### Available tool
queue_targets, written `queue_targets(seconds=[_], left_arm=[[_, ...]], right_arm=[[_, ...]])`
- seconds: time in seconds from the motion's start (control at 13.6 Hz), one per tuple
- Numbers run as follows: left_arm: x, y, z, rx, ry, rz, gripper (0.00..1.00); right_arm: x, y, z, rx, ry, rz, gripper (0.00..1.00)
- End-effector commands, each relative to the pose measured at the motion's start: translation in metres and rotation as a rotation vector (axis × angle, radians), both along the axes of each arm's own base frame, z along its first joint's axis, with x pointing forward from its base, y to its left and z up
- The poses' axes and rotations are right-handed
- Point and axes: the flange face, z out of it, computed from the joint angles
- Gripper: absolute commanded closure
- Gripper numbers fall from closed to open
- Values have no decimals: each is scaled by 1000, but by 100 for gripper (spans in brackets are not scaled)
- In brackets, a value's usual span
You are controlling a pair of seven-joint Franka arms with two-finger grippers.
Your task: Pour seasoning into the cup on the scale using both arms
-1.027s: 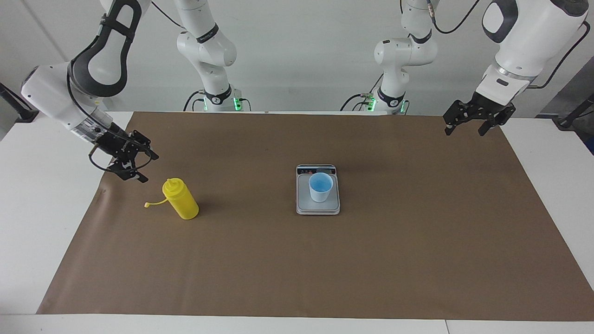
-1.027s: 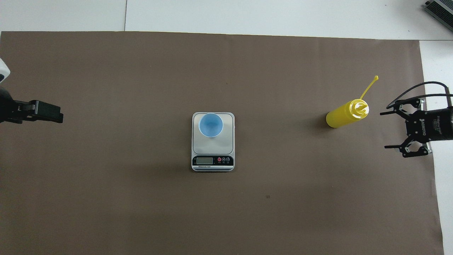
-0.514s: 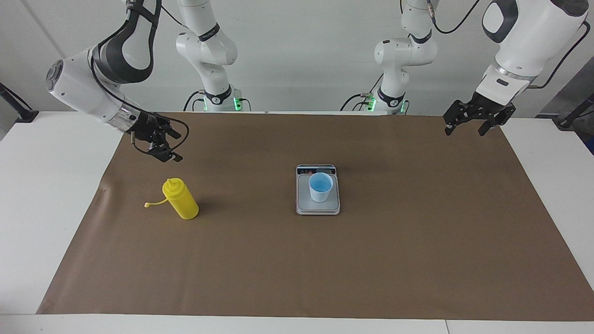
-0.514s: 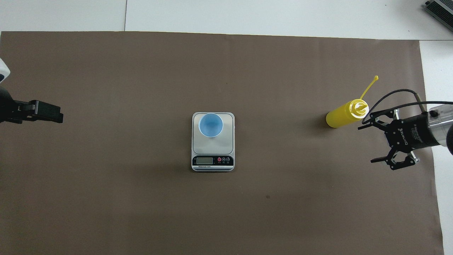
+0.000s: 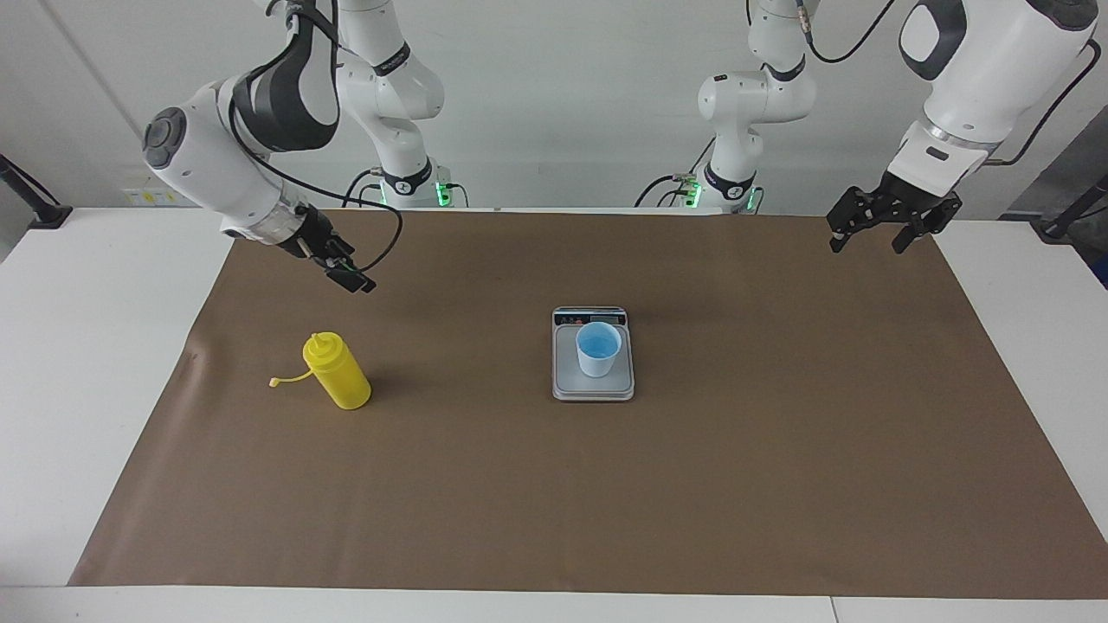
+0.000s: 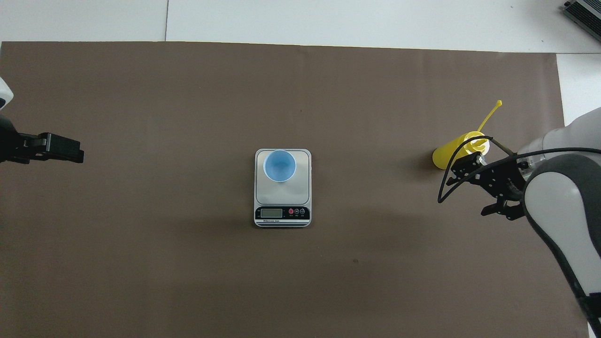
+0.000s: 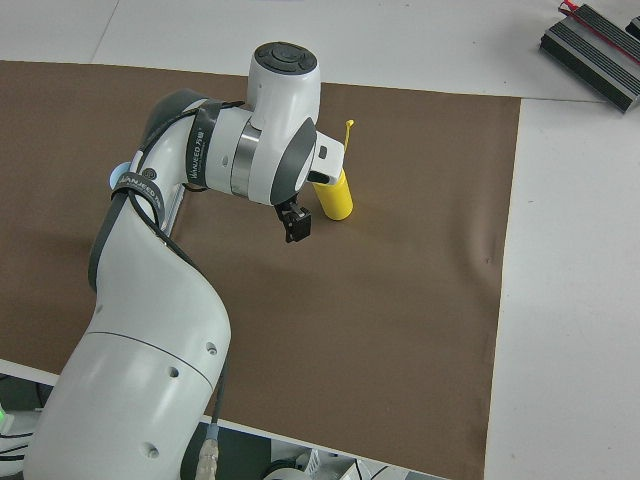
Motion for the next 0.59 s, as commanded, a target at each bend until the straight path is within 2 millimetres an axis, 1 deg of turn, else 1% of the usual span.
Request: queue_targets(seconds=[0.0, 0.15, 0.29, 0.44, 0.51], left_arm=[[-5, 2, -1, 5, 3, 11, 0], [-5, 2, 0, 3, 2, 11, 0], [-5, 2, 0, 5, 1, 11, 0], [-5, 2, 0, 5, 1, 11, 0], [-5, 2, 0, 5, 1, 11, 0]], right_arm=[[7, 2, 32, -22, -109, 168, 0], [13, 7, 52, -46, -167, 318, 0], [23, 14, 76, -96, -222, 450, 0], [32, 30, 97, -125, -265, 528, 0], [35, 34, 104, -151, -277, 547, 0]])
